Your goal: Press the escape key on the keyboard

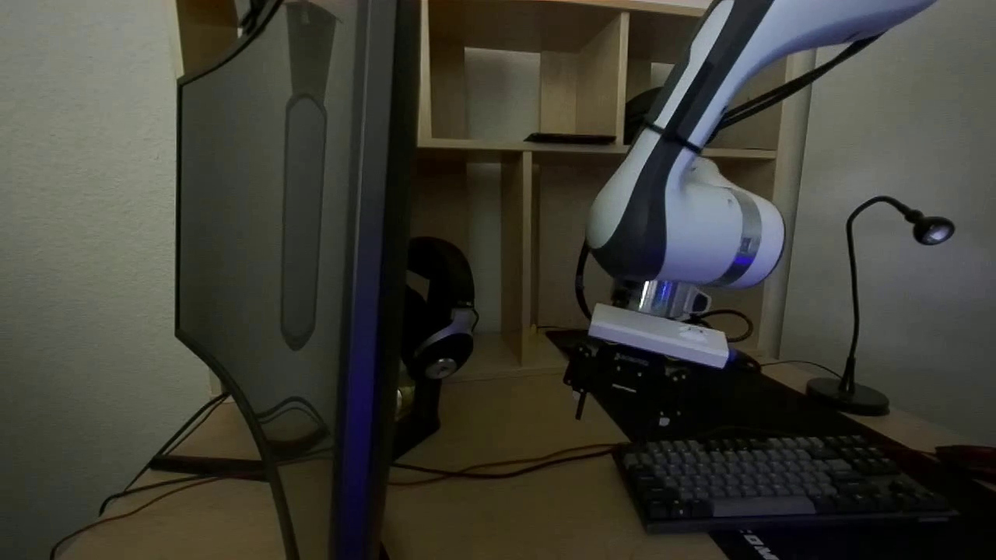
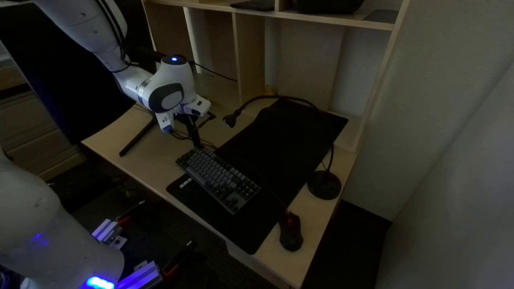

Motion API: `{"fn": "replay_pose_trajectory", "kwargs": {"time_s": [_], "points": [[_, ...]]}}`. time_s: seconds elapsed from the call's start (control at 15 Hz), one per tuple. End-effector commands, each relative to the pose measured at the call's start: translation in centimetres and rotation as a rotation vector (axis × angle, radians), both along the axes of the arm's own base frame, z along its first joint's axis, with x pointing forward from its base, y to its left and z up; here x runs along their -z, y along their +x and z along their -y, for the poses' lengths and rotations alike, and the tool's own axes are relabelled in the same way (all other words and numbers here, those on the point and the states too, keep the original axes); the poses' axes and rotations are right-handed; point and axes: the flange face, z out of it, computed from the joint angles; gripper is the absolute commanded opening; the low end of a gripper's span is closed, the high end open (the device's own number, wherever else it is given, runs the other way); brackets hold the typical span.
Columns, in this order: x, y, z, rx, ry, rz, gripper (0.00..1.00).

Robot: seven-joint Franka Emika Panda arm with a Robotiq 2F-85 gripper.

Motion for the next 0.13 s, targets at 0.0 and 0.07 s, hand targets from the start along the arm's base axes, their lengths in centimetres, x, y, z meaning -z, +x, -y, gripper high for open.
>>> {"fn": "replay_pose_trajectory", "kwargs": {"time_s": [0.0,0.07], "points": [[-0.91,-0.63,0.19,0.005,-0.006,0.004,1.00],[-1.68,-1.17,0.38,0.008,-0.009,0.007,1.00]]}}
